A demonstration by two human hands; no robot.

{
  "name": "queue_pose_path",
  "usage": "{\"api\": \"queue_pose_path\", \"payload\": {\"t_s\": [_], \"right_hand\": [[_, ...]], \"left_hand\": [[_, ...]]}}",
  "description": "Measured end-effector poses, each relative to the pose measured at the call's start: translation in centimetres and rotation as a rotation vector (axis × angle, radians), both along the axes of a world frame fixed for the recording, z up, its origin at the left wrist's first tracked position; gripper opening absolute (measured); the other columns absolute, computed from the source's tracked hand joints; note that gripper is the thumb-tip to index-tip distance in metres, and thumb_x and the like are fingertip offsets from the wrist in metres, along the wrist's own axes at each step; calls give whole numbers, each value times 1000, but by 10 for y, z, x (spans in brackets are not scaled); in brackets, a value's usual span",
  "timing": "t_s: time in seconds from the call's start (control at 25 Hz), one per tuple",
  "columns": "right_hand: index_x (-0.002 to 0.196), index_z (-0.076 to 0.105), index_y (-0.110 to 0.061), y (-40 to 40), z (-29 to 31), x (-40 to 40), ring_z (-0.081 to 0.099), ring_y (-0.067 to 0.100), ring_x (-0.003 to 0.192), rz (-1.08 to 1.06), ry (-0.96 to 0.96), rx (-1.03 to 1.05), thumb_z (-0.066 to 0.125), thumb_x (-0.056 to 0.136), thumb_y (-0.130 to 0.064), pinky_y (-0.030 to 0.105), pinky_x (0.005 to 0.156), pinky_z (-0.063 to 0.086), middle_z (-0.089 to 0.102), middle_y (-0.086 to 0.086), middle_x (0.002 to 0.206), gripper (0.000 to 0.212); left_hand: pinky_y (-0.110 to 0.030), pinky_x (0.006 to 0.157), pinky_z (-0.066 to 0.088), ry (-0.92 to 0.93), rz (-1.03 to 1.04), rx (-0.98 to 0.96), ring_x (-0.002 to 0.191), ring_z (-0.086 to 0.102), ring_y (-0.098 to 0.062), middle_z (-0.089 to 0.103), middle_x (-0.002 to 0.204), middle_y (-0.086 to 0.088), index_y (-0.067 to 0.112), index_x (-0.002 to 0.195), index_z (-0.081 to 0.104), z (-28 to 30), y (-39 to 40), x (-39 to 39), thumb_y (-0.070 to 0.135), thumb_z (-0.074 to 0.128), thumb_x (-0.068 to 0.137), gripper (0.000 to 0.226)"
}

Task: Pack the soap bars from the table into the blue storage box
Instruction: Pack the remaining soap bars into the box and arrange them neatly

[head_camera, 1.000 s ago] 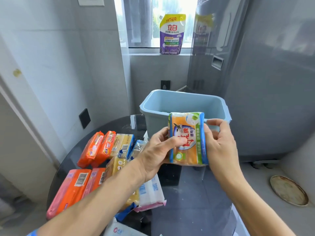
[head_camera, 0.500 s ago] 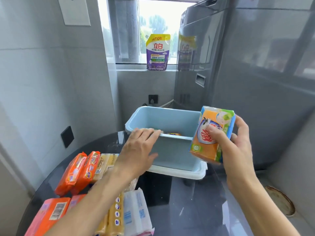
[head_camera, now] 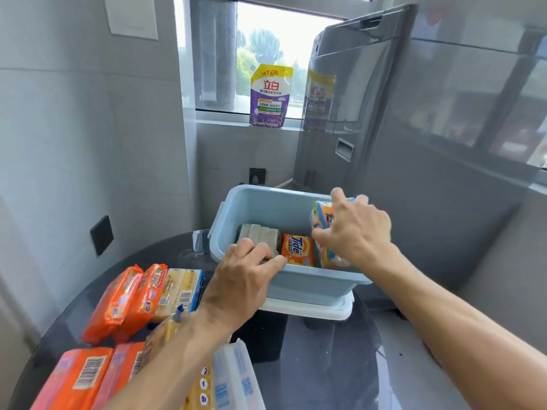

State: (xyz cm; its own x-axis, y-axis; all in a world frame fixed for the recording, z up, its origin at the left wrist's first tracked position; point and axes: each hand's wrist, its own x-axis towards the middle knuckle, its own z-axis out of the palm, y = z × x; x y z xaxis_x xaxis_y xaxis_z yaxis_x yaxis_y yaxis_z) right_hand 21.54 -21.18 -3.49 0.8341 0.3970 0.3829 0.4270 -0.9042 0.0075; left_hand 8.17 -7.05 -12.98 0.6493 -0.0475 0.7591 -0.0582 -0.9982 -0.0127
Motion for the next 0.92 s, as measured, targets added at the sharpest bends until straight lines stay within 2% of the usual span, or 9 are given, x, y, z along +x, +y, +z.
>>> {"api": "queue_pose_path", "payload": {"t_s": [0.08,0.2,0.28,0.4,0.48,0.6,0.68,0.76,0.92], "right_hand": [[122,48,-21,12,-12,14,59,29,95,-39,51,-127,61,80,-54,33,62,40,57,6,96,56],[122,51,-17,17,-30,35,64,28,97,-85,91,-230,58,81,-56,35,65,52,62,4,94,57],[130,48,-16,17,-49,42,65,30,102,-104,80,-363,45,86,-64,35,69,50,66,8,109,65],[136,50,-17,13,-56,54,56,32,121,-22,196,-484,29,95,-65,38,85,44,56,14,134,67],[119,60,-22,4,-46,59,57,30,114,113,251,-436,41,95,-56,38,84,44,58,9,127,46],[83,60,-30,-11,-40,62,59,22,93,227,250,-264,57,86,-40,32,66,45,68,-3,102,10],[72,63,-38,-14,-43,56,62,18,88,273,444,-253,60,81,-39,27,63,45,70,-9,92,9],[67,67,-41,-12,-42,52,62,18,86,294,643,-261,62,81,-36,25,63,45,70,-8,87,15],[58,63,-23,-12,-39,55,55,22,78,260,750,-185,62,82,-37,28,64,42,60,-4,70,27]], "left_hand": [[-35,68,47,8,-37,7,73,56,-26,64,79,0,17,98,75,0,-2,-2,-6,76,68,38],[-34,69,47,41,-91,39,74,55,-24,64,82,0,19,96,73,1,-4,-5,-5,73,69,36],[-33,69,48,63,-86,25,74,56,-24,64,82,1,20,97,74,3,-3,-5,-6,73,67,39],[-34,66,47,75,-68,-29,73,55,-26,63,79,1,18,95,75,7,-5,0,-6,74,66,38],[-35,64,46,62,-67,-76,71,54,-27,62,77,0,16,94,75,8,-5,5,-8,75,67,36],[-36,65,47,60,-74,-129,72,53,-27,62,79,-1,16,99,76,5,-3,11,-7,76,71,36],[-38,65,47,64,-78,-149,73,51,-26,62,80,-1,16,101,75,2,-2,13,-6,76,74,35],[-38,66,47,64,-68,-172,75,50,-25,62,81,1,17,101,74,2,-2,15,-5,76,75,34],[-38,71,48,73,-61,-202,77,54,-27,64,84,1,17,102,74,7,-1,17,-1,78,76,32]]}}
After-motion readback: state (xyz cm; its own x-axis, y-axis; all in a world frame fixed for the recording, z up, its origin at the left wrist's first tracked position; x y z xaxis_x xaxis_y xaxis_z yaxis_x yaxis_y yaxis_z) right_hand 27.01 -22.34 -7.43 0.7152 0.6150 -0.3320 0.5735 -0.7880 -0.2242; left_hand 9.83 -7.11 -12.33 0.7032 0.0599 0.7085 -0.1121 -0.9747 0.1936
